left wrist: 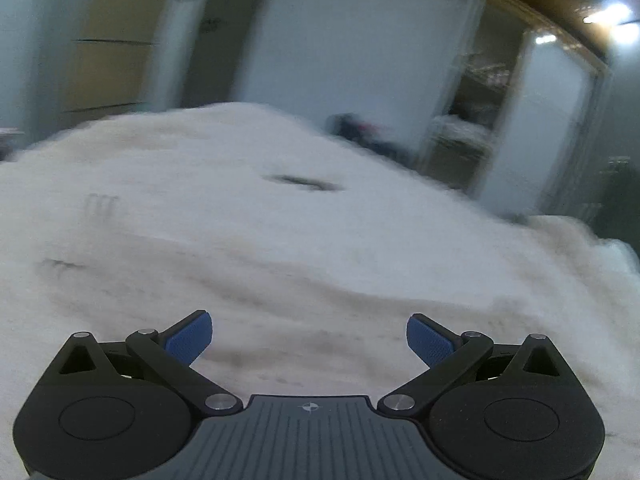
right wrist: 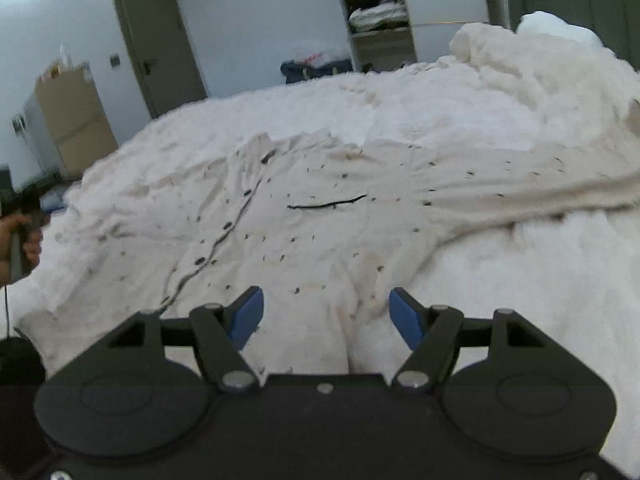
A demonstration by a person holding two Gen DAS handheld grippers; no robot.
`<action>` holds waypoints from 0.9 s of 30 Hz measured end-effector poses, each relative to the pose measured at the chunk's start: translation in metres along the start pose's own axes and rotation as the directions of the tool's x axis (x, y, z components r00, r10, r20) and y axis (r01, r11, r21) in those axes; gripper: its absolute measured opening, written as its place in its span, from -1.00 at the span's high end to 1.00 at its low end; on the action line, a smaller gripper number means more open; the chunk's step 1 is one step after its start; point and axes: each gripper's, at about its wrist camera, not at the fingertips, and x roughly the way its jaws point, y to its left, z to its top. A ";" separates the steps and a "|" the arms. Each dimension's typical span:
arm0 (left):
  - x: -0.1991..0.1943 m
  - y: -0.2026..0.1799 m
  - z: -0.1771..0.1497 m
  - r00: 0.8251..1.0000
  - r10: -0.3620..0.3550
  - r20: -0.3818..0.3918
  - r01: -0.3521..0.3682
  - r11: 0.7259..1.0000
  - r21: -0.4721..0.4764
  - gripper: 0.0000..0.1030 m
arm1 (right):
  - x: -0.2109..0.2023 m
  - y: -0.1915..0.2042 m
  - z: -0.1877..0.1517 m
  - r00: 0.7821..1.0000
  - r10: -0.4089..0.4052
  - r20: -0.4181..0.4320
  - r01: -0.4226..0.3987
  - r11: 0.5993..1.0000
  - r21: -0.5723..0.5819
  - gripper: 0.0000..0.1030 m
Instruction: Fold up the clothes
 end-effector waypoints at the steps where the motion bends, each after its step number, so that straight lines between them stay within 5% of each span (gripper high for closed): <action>1: 0.004 0.024 0.008 0.999 0.038 0.018 -0.037 0.998 -0.044 -0.99 | -0.005 -0.008 -0.003 1.000 -0.009 0.014 0.009 1.000 0.024 -0.32; 5: 0.041 0.109 0.038 0.995 0.094 -0.034 -0.098 0.980 -0.174 -0.73 | -0.014 -0.041 -0.011 0.997 -0.027 0.073 0.012 0.979 0.202 -0.32; 8: 0.073 0.121 0.039 0.987 0.081 -0.136 -0.107 0.974 -0.198 -0.24 | -0.011 -0.058 -0.015 0.996 -0.048 0.075 0.023 0.953 0.303 -0.31; 14: 0.102 0.131 0.026 0.976 0.066 -0.206 -0.129 0.941 -0.312 0.07 | -0.004 -0.059 -0.016 0.996 -0.060 0.061 0.039 0.949 0.313 -0.31; 15: 0.105 0.131 0.025 0.975 0.069 -0.210 -0.136 0.937 -0.321 0.26 | -0.004 -0.059 -0.016 0.996 -0.063 0.060 0.041 0.949 0.312 -0.31; 16: 0.109 0.131 0.025 0.975 0.068 -0.214 -0.137 0.934 -0.330 0.79 | -0.005 -0.059 -0.017 0.996 -0.069 0.061 0.046 0.948 0.315 -0.31; 17: 0.111 0.130 0.025 0.974 0.066 -0.217 -0.138 0.930 -0.340 0.94 | -0.006 -0.060 -0.018 0.996 -0.071 0.062 0.048 0.947 0.319 -0.31; 20: 0.090 0.135 0.024 0.994 0.017 -0.104 -0.060 0.906 -0.419 0.94 | -0.008 -0.060 -0.020 0.994 -0.081 0.069 0.054 0.943 0.329 -0.31; 24: 0.030 0.151 0.014 0.997 0.059 0.058 -0.022 0.867 -0.498 0.94 | -0.010 -0.060 -0.021 0.993 -0.077 0.084 0.044 0.941 0.336 -0.31; 27: 0.019 0.157 0.009 0.994 0.096 0.048 -0.062 0.879 -0.473 0.84 | -0.011 -0.059 -0.023 0.994 -0.068 0.090 0.035 0.943 0.330 -0.31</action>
